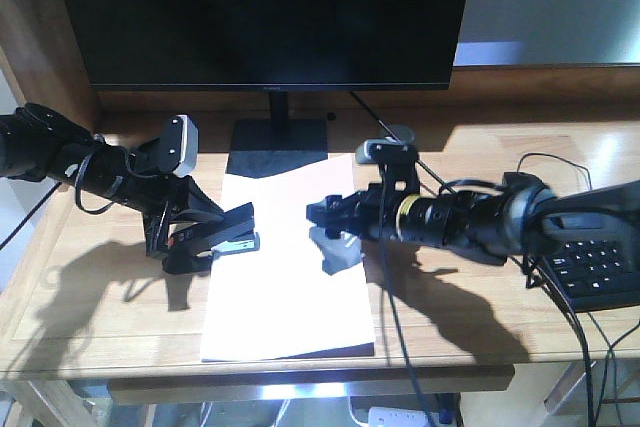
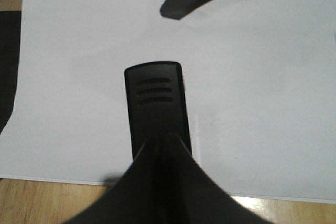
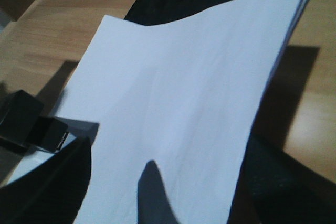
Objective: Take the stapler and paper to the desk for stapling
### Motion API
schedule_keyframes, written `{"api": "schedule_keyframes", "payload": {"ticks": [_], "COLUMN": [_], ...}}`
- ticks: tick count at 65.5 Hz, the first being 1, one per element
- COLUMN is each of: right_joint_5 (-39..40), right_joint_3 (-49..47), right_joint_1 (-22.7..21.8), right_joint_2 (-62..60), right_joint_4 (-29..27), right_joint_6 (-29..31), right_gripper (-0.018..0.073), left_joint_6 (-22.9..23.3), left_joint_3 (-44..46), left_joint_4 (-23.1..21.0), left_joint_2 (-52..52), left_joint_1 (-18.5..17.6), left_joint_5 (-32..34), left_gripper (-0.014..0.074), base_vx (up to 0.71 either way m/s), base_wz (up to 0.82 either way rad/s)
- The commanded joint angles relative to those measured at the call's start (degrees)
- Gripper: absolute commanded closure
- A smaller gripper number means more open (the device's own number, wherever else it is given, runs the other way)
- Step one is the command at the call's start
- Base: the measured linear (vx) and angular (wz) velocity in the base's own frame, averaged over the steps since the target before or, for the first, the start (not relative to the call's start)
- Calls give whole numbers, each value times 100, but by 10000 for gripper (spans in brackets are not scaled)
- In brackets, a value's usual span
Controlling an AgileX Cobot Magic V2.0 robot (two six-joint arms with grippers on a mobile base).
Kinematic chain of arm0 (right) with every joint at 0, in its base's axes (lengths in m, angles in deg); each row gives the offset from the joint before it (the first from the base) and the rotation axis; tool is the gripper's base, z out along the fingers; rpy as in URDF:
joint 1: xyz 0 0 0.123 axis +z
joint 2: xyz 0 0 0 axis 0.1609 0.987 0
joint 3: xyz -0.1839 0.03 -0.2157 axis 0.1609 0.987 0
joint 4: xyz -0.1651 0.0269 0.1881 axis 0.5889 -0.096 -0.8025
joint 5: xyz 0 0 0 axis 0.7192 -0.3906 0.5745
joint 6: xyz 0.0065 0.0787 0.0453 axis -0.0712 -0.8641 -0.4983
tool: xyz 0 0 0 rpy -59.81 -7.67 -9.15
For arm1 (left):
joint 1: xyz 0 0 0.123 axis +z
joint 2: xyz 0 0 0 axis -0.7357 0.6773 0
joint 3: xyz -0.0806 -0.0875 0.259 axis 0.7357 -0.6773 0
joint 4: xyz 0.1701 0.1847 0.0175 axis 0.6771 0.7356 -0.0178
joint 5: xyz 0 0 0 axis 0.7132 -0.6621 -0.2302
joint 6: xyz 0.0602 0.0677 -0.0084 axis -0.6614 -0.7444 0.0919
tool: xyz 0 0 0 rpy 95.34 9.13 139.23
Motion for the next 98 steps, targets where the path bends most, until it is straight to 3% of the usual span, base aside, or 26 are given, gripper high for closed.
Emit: {"api": "schedule_keyframes", "payload": {"ticks": [1, 15, 50, 98], "right_joint_5": [-210, -1124, -3421, -3204], "right_joint_3": [-134, -134, -91, 3364], "right_joint_1": [-15, -15, 3, 3], "right_joint_2": [-674, -1504, -4020, -9074], "right_joint_4": [-127, -141, -143, -120], "right_joint_6": [472, 1015, 1092, 1223], "right_gripper": [-12, -12, -11, -11], "left_joint_6": [55, 55, 55, 55], "left_joint_3": [149, 149, 149, 149], "left_joint_4": [-278, -278, -278, -278], "left_joint_2": [-326, -326, -326, -326], "left_joint_1": [-14, -14, -14, -14], "left_joint_5": [-165, -165, -165, -165], "left_gripper": [603, 603, 603, 603], "base_vx": [0, 0, 0, 0], "base_wz": [0, 0, 0, 0]}}
